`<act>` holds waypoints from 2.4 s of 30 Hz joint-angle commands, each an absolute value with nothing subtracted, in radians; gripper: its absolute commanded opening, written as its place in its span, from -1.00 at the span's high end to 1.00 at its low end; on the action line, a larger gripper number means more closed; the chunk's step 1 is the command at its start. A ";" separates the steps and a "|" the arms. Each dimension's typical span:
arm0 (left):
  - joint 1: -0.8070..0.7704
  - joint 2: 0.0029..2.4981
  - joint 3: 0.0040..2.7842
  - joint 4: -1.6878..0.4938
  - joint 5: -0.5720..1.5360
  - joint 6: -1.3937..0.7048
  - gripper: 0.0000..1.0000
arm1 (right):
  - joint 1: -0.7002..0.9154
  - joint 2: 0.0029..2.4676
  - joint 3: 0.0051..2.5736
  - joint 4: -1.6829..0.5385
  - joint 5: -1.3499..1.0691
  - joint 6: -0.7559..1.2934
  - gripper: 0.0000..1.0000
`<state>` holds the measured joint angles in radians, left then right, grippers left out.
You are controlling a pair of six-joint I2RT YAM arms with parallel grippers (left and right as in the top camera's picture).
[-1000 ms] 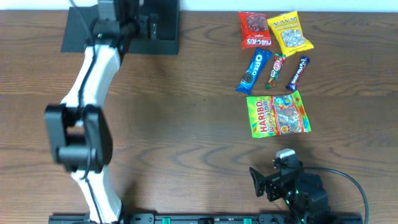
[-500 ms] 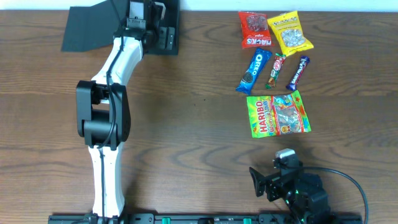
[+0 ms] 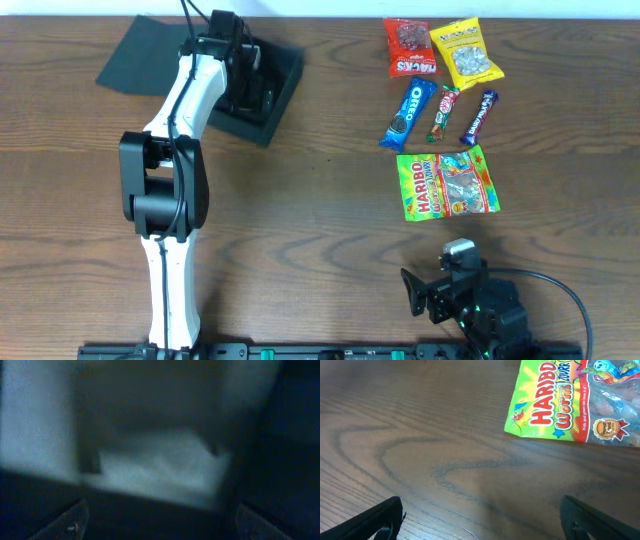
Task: Pack container
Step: 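Reach the left gripper forward to the black box, then push the black box with the left gripper toward the table center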
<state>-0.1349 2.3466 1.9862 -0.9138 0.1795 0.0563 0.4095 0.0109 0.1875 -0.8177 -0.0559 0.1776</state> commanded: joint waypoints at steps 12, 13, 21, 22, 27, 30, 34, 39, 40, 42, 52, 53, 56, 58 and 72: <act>-0.132 2.295 1.985 -1.265 0.185 -0.033 -0.91 | 0.415 0.006 0.181 -0.819 -0.059 0.168 -0.99; -0.132 2.286 1.993 -1.263 0.187 -0.037 -0.90 | 0.415 0.006 0.181 -0.819 -0.059 0.168 -0.99; -0.139 2.166 2.247 -1.187 0.235 -0.037 -0.90 | 0.415 0.006 0.181 -0.819 -0.059 0.168 -0.99; -0.143 2.149 2.259 -1.158 0.242 -0.034 -0.90 | 0.415 0.006 0.181 -0.819 -0.059 0.168 -0.98; -0.154 2.148 2.255 -1.097 0.386 -0.060 -0.90 | 0.415 0.006 0.181 -0.819 -0.059 0.168 -0.99; -0.159 2.176 2.244 -1.127 0.386 -0.060 -0.91 | 0.415 0.006 0.181 -0.819 -0.059 0.168 -0.98; -0.171 2.211 2.217 -1.164 0.334 -0.053 -0.90 | 0.415 0.006 0.181 -0.819 -0.059 0.168 -0.98; -0.228 2.230 2.145 -1.166 0.171 -0.052 -1.00 | 0.415 0.006 0.181 -0.819 -0.059 0.168 -0.99; -0.239 2.231 2.138 -1.167 0.153 -0.052 -0.91 | 0.415 0.006 0.181 -0.819 -0.059 0.168 -0.98; -0.273 2.232 2.115 -1.167 0.101 -0.048 -0.91 | 0.415 0.006 0.181 -0.819 -0.059 0.168 -0.99; -0.363 2.238 1.967 -1.100 -0.112 -0.049 -0.95 | 0.415 0.006 0.181 -0.819 -0.059 0.168 -0.98; -0.363 2.239 1.949 -1.086 -0.111 -0.054 -0.95 | 0.415 0.006 0.181 -0.819 -0.059 0.168 -0.98; -0.361 2.239 1.911 -1.049 -0.100 -0.060 -0.53 | 0.415 0.006 0.181 -0.819 -0.059 0.168 -0.98; -0.361 2.239 1.889 -1.023 -0.076 -0.060 -0.28 | 0.415 0.006 0.181 -0.819 -0.059 0.168 -0.98; -0.361 2.239 1.861 -1.002 0.028 0.167 0.88 | 0.415 0.006 0.181 -0.819 -0.059 0.168 -0.98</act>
